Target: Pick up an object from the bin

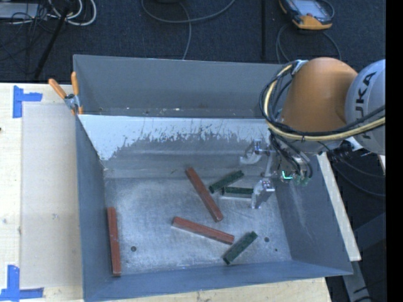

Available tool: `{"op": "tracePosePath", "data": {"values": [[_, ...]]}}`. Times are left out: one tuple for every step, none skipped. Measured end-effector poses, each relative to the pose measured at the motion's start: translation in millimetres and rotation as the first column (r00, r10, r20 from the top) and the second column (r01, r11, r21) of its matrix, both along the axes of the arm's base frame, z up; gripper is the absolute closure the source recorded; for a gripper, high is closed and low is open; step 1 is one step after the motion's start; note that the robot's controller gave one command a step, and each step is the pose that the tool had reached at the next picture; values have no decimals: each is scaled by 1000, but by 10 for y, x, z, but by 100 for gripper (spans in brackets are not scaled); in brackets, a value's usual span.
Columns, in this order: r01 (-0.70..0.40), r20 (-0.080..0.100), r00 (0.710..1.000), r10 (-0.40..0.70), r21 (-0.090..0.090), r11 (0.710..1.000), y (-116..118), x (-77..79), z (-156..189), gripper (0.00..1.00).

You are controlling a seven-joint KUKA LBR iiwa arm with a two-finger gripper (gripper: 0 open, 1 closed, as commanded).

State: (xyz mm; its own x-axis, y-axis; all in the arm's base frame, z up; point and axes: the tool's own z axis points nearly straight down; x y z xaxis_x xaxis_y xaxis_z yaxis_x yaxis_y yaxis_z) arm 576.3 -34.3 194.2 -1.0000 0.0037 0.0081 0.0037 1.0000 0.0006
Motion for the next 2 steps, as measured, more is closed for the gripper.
{"op": "tracePosePath", "data": {"values": [[-1, 7, 1000, 1, -1, 1000, 1, 16, 43, 0], [21, 15, 1000, -21, 0, 1000, -7, -9, -418, 0]]}}
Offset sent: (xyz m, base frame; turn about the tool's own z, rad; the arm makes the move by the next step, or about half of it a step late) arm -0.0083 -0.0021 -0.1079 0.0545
